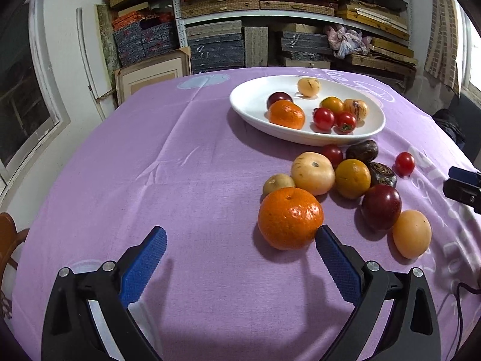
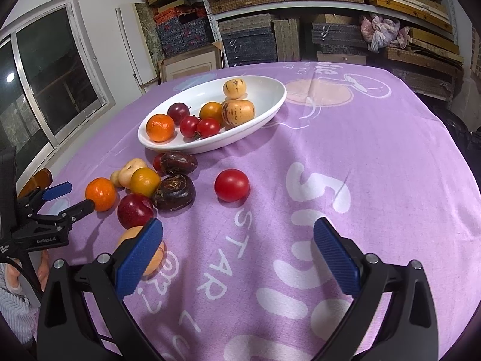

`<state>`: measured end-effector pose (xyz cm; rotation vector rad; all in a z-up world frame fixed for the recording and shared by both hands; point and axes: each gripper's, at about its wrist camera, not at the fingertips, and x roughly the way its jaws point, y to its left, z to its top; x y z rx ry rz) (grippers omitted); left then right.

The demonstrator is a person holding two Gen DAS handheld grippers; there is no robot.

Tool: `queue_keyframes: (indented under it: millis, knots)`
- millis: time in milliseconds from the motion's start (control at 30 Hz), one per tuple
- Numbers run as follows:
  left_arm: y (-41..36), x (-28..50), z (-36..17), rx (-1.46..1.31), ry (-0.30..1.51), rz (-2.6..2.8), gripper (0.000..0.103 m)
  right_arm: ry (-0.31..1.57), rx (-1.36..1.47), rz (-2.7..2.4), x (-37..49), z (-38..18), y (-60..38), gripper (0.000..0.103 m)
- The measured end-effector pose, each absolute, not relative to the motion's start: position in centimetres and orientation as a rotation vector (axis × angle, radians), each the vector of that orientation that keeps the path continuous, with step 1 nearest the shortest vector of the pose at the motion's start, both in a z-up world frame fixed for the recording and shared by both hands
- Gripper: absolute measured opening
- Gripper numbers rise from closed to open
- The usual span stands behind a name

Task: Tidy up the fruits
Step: 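Move the left tool toward another tangerine while the right tool approaches a pale yellow round fruit, then grasp the pale yellow round fruit with the right tool while the left tool grasps the tangerine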

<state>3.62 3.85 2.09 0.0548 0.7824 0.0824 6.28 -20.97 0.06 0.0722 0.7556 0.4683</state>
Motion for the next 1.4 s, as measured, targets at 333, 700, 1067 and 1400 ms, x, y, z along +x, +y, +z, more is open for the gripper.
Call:
queue_keyframes:
  millis: [333,700,1067,1400]
  knots:
    - [2.1,2.9,2.1,0.059,0.774,-0.062,0.100,0.697,-0.151,0.647,2.7,0.8,-14.8,0.093]
    - [1.6,3.4,1.5,0.053,0.798,-0.091,0.100,0.812,-0.234,0.689,3.3,-1.0,-11.8,0.062]
    - [1.5,3.7,1.3,0.042,0.809,-0.102,0.100,0.835,-0.261,0.663,3.5,-1.5,-11.5,0.046]
    - [0.9,4.9,1.0,0.023,0.818,-0.104,0.099,0.847,-0.277,0.613,3.3,-1.9,-12.6,0.046]
